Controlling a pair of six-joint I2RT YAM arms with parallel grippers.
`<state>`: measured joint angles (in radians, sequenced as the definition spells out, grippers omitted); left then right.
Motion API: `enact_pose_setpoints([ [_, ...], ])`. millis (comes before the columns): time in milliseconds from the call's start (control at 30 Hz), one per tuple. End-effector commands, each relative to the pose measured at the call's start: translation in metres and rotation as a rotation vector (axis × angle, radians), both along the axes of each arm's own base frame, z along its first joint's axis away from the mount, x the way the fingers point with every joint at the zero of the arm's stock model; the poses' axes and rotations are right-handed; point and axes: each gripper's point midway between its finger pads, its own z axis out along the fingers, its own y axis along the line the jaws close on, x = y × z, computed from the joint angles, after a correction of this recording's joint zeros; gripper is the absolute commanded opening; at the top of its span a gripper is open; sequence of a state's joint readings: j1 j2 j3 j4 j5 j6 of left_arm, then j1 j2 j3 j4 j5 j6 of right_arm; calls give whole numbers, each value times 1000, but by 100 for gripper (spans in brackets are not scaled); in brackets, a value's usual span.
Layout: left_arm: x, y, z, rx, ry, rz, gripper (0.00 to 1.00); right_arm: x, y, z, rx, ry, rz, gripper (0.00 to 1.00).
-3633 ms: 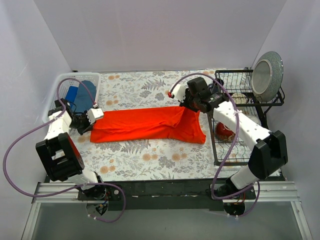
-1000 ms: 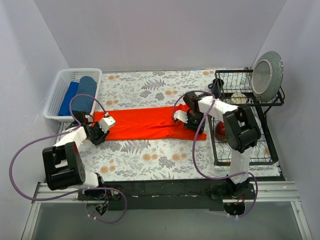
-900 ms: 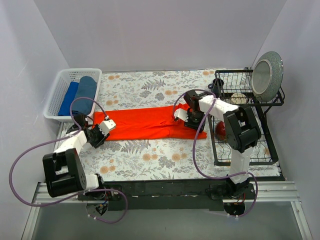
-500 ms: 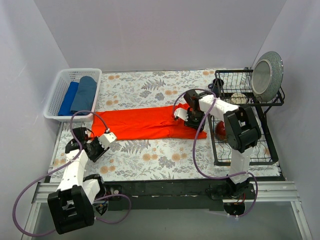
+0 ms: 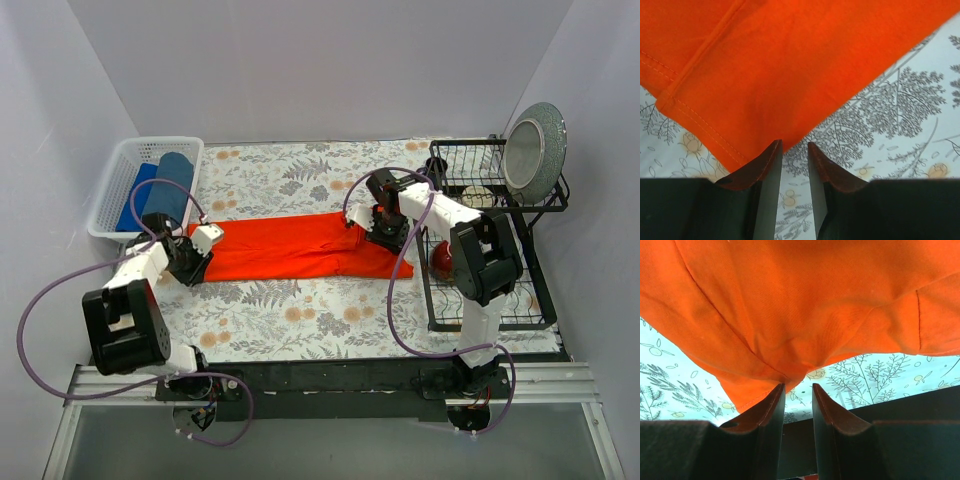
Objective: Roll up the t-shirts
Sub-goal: Fold the T-shirt at the center of the board.
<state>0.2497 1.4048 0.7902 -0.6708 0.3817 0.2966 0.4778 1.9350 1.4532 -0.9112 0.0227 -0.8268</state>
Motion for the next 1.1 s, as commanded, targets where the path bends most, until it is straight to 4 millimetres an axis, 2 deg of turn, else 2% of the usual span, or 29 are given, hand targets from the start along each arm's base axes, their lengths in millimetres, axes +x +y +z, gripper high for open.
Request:
enact_pose_setpoints([
  [0,25,15,-7,28,1,73,27,2,10,14,64,-18,-29,36],
  [100,22,24,-17,75,19,91,27,1,10,10,65,-14,-29,36],
  [200,4,24,-32,99,60,68,27,0,10,8,62,-6,-26,36],
  [300,-30,22,-45,124,132,16,27,2,11,8,66,-9,-23,36],
  [333,-53,20,-54,139,190,-9,27,4,12,10,69,-14,-19,36],
  [400,-70,21,-51,178,183,-66,26,5,13,9,70,-16,-18,36],
  [567,-135,20,-57,266,241,-276,26,7,14,8,68,-5,-11,36],
  [600,-139,20,-52,282,226,-314,26,7,15,8,69,-5,-8,36],
  [633,-155,19,-52,286,271,-362,25,7,15,8,71,-2,-5,36],
  [667,-158,22,-51,316,261,-419,25,8,16,9,71,-4,-3,36],
  [767,-137,22,-29,339,156,-446,26,12,17,11,74,-14,4,36],
  [800,-110,14,-5,299,49,-445,28,16,18,15,75,-27,4,36],
  [833,-102,7,4,254,33,-444,33,18,18,16,76,-33,4,36],
  [867,-89,-2,16,203,-14,-434,46,19,19,18,79,-39,4,36],
  [900,-75,-8,30,151,-48,-388,52,20,20,20,88,-46,4,37],
  [933,-48,-21,52,74,-125,-384,55,21,22,22,95,-50,-3,37],
  [967,-35,-26,63,39,-151,-365,56,21,22,23,99,-51,-9,38],
  [1000,-26,-31,68,0,-145,-314,57,21,23,24,102,-52,-16,39],
  [1033,-8,-37,82,-1,-191,-327,57,22,24,26,108,-55,-28,39],
  [1067,-1,-41,79,-20,-172,-320,58,23,25,28,111,-60,-37,40],
])
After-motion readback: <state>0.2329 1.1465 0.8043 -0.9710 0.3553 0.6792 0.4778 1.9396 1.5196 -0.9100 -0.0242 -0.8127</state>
